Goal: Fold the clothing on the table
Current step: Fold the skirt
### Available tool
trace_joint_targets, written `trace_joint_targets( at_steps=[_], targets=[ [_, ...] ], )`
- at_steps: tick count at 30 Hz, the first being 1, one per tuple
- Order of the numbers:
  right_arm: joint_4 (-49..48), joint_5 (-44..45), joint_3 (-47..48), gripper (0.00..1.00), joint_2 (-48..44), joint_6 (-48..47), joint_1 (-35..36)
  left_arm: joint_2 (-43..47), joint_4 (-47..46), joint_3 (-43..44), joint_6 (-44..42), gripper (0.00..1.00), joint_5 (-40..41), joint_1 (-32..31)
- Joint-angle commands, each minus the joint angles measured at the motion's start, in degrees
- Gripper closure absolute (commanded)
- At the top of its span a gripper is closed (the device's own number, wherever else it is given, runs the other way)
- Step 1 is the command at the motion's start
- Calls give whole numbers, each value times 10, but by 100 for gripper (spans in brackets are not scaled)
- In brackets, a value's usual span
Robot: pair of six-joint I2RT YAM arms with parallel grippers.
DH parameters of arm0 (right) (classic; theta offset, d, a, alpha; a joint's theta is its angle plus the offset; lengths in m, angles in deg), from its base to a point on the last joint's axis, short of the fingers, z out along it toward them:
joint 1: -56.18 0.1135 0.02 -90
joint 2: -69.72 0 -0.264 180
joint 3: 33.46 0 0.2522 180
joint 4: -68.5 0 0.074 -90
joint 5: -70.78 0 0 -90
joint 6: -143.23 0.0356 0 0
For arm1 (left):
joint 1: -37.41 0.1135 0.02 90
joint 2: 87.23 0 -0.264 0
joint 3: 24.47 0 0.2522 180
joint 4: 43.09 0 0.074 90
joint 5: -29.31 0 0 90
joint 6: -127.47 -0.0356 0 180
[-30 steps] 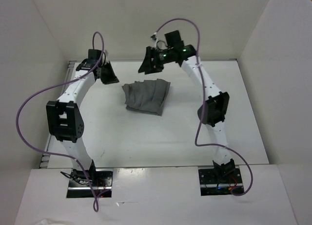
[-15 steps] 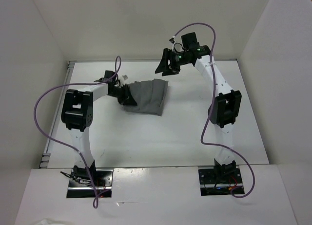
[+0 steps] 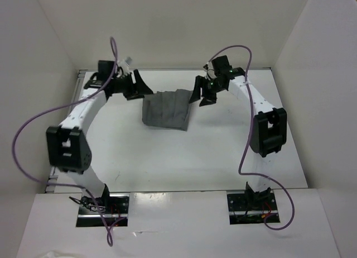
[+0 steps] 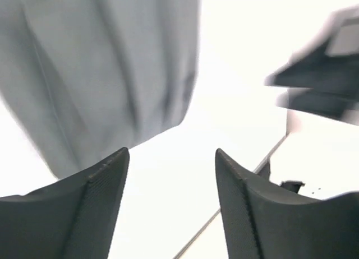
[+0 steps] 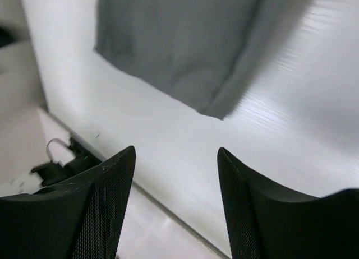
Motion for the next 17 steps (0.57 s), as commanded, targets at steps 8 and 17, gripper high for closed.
trace_joint_targets(
  at_steps=[8,17],
  targets=[
    [-92,213,-330,34,-105,146,-27,222,-80,-348,103,29,117,7],
    [-93,233,-355,33,-105,152,-17,222,-100,-373,131,30,127,-3]
  ],
)
